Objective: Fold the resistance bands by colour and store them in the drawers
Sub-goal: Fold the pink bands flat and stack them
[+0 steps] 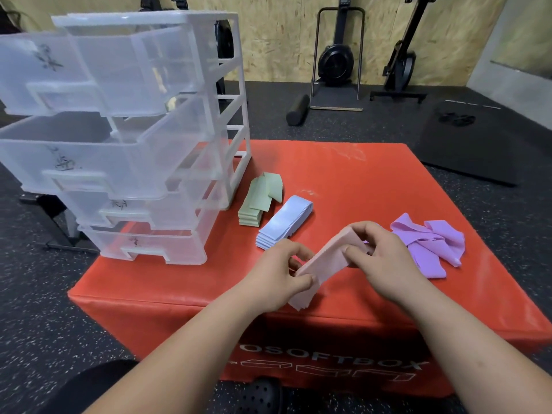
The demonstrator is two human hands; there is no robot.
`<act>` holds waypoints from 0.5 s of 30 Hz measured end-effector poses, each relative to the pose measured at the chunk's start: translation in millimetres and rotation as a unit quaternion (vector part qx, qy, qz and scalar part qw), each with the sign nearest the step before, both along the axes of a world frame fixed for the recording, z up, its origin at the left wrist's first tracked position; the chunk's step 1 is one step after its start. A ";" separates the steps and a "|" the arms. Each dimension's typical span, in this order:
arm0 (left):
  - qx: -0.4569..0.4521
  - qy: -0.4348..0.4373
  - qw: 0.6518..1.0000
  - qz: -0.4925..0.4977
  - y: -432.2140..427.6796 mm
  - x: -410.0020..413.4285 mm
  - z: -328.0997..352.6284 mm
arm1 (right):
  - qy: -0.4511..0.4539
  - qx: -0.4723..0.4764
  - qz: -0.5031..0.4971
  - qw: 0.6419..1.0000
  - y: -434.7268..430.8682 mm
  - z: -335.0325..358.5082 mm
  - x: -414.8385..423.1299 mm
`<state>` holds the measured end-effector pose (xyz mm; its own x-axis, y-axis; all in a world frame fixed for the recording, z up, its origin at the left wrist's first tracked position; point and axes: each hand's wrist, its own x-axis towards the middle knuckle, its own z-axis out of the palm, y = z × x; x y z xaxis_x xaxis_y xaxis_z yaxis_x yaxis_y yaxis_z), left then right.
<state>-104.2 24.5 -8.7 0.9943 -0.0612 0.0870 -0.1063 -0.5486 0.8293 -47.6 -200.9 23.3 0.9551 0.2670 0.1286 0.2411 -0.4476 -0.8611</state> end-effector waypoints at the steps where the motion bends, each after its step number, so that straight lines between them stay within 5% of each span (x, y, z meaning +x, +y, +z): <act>1: -0.010 0.005 1.000 0.006 1.1 -0.8 1.4 | 0.003 0.009 -0.003 1.000 2.7 -1.2 2.0; 8: -0.064 0.036 0.996 0.045 5.3 5.9 -0.9 | 0.032 0.057 -0.021 0.998 20.5 -19.3 29.0; 15: -0.013 0.033 0.993 0.116 1.0 22.1 -2.6 | 0.024 -0.003 -0.021 0.999 39.9 -37.8 63.5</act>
